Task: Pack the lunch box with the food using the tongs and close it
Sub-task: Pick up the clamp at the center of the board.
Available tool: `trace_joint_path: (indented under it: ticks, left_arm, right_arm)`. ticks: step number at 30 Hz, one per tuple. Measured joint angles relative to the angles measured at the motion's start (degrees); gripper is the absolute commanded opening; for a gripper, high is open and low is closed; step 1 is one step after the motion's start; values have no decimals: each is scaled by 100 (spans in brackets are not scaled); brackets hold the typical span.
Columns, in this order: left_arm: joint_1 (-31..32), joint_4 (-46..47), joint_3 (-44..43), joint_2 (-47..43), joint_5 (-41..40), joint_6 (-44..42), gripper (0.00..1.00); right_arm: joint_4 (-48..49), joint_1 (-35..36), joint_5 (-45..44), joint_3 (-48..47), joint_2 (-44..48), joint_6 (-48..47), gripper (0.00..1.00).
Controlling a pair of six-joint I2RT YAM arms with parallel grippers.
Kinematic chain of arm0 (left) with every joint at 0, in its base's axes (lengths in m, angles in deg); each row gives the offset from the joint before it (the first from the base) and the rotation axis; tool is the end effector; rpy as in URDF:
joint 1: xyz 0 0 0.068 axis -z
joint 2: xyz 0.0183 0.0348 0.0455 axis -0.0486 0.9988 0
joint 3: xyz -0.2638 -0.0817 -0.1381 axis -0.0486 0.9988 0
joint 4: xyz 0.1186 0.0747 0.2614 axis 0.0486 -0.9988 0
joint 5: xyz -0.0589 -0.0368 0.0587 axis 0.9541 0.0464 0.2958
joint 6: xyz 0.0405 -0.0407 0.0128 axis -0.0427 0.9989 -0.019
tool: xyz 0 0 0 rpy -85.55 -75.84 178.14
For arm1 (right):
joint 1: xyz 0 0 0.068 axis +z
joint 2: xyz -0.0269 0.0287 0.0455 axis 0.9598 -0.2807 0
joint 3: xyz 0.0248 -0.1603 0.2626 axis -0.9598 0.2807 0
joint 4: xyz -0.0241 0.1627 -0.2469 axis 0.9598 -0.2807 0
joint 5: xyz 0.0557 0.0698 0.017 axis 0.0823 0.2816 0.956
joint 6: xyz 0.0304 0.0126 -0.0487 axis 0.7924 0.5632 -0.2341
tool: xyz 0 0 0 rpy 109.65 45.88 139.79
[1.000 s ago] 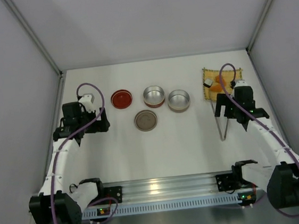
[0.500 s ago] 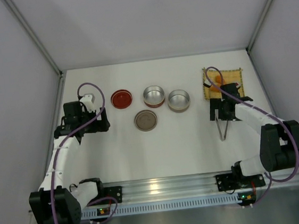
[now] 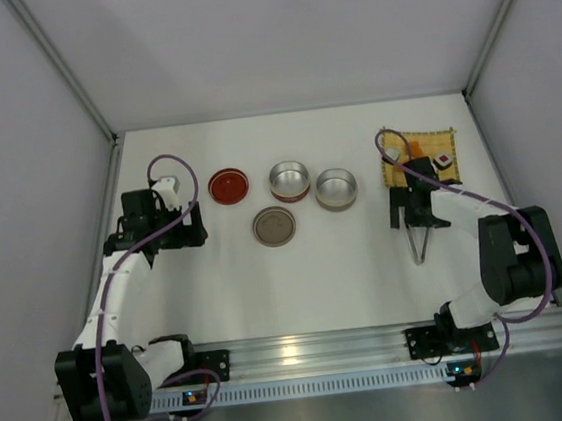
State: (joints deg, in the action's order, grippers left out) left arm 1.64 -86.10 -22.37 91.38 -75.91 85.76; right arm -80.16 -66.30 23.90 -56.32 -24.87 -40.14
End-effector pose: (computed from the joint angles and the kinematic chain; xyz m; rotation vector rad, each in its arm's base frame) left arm 0.2537 -0.0044 0.2781 0.1046 2.3918 -0.2531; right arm 0.2996 0.0292 0.1755 0.1910 2.6736 -0.2033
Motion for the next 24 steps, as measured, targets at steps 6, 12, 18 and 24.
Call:
trace_joint_path:
  ticks: [6, 12, 18, 24]
  left_arm:
    - [0, 35, 0, 72, -39, 0, 98]
    - [0, 39, 0, 140, -39, 0, 98]
    - [0, 35, -46, 234, -39, 0, 98]
    - [0, 35, -76, 245, -39, -2, 98]
  right_arm:
    - [216, 4, -50, -81, -188, 52, 99]
    - [455, 4, -48, -81, -245, 94, 92]
    - [496, -11, 44, -79, -256, 105, 82]
    - [492, -127, 197, -66, -256, 94, 65]
